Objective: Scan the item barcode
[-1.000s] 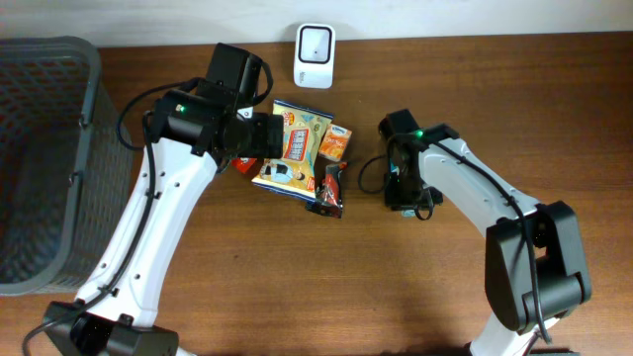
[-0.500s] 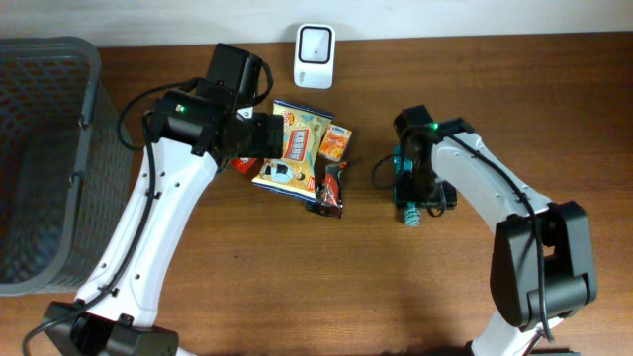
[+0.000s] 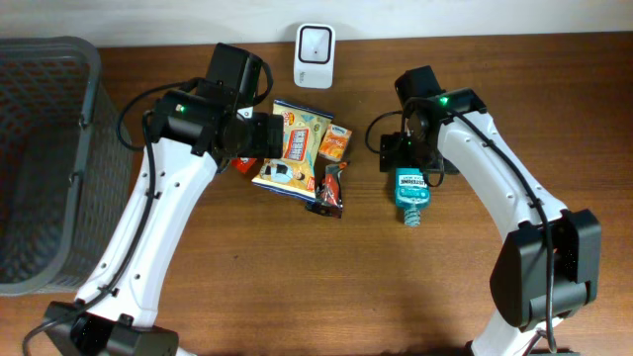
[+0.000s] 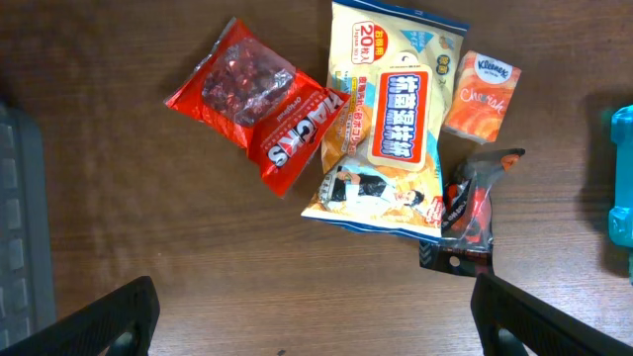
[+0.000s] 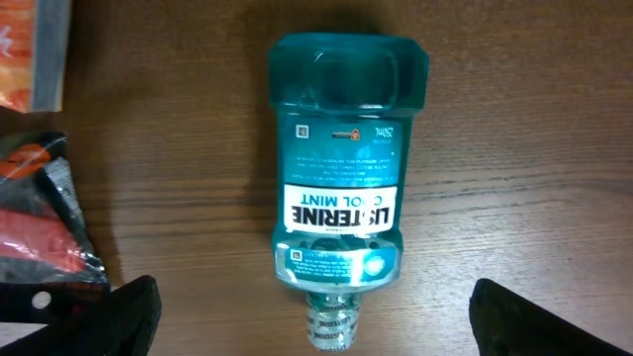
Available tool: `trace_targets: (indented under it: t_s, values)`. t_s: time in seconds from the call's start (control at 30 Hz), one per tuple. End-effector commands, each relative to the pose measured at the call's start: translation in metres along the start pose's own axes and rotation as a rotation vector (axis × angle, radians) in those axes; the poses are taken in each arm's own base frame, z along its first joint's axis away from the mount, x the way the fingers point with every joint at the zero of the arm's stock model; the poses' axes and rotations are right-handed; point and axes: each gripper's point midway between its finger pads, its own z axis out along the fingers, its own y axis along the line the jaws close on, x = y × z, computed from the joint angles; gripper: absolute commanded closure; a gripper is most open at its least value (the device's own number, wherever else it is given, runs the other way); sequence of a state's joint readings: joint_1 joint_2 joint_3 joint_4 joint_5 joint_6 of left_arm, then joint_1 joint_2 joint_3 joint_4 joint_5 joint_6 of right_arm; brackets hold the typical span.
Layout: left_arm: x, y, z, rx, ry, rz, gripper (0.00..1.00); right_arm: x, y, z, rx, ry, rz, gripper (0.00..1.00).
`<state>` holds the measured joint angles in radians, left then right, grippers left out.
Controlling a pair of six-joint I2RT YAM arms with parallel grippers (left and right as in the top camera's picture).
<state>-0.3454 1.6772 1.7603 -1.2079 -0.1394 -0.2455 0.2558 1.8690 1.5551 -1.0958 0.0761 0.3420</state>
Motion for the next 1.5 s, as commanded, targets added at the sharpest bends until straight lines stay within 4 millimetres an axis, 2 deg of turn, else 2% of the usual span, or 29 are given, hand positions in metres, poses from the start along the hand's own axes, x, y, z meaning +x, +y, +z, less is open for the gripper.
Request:
trace_targets:
  t_s: [0.0,0.43,1.33,1.47]
  values:
    - [-0.002,0.0,0.0,-0.006,-0.005,0.016,0.01,-0.004,0.005,-0.003,-0.027,-0.008,0.009,0.01]
    - [-0.002,0.0,0.0,-0.006,-0.004,0.016,0.01,-0.024,0.012,-0.004,-0.056,-0.089,0.015,0.01]
    - [-0.002,0.0,0.0,-0.006,-0.004,0.016,0.01,-0.039,0.016,-0.006,-0.074,-0.151,0.019,0.01]
    - [-0.002,0.0,0.0,-0.006,-0.004,0.016,0.01,-0.041,0.012,-0.006,-0.051,-0.162,0.023,0.01]
